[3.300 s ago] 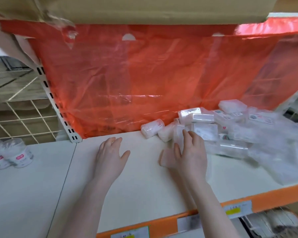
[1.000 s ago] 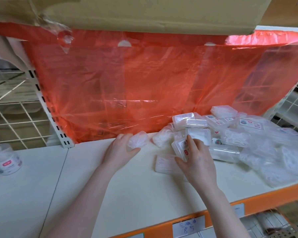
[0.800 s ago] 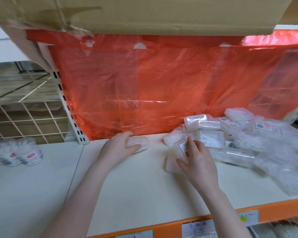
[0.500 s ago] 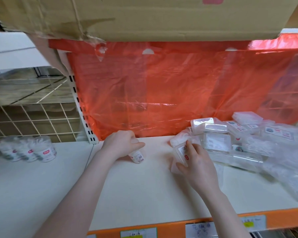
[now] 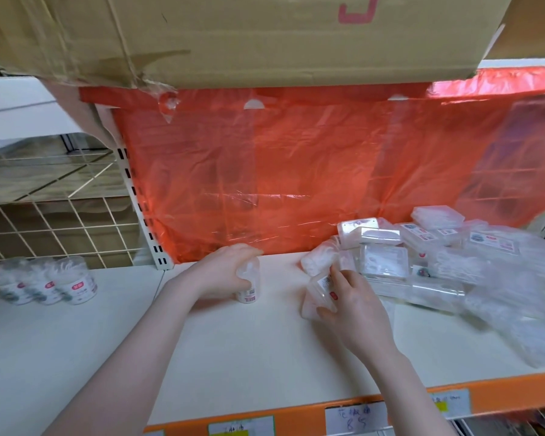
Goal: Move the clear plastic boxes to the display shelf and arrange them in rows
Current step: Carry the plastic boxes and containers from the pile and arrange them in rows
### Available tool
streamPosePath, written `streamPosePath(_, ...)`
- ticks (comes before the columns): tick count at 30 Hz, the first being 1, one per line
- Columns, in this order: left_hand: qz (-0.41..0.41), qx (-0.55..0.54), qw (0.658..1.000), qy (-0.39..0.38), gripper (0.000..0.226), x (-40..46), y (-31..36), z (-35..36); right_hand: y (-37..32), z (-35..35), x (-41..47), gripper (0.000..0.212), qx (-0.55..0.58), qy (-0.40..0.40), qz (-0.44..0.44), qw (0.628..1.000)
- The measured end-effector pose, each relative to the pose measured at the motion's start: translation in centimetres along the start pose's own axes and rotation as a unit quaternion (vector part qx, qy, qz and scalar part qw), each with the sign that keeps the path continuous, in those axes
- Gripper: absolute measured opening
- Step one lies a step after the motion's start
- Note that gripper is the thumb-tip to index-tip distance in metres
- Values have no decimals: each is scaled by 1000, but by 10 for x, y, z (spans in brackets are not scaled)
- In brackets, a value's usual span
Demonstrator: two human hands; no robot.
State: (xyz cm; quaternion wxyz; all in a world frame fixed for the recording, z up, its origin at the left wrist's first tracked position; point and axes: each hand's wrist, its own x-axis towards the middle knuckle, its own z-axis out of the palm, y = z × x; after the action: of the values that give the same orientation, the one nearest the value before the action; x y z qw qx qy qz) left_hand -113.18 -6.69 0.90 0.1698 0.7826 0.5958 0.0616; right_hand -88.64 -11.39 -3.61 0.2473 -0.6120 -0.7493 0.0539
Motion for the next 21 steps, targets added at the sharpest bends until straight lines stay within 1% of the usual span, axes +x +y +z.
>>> streamPosePath(5, -17, 29, 999, -6, 66, -2, 0, -5, -1, -2, 1, 56, -5, -3, -11, 1000)
streamPosePath(9, -42, 46, 998, 7, 55, -7, 4, -7, -3, -7, 1, 59, -10, -11, -27, 1000)
streamPosePath(12, -78, 57, 995, 22, 48, -14, 10, -10, -5, -11, 1, 63, -9, -21, -43, 999)
streamPosePath(17, -148, 74, 985, 51, 50, -36, 17, -16, -9, -12, -3, 73, 4, -47, -93, 995)
streamPosePath(21, -212, 94, 969, 80, 53, -64, 16, -23, -17, 1, -7, 75, 28, -88, -148, 985)
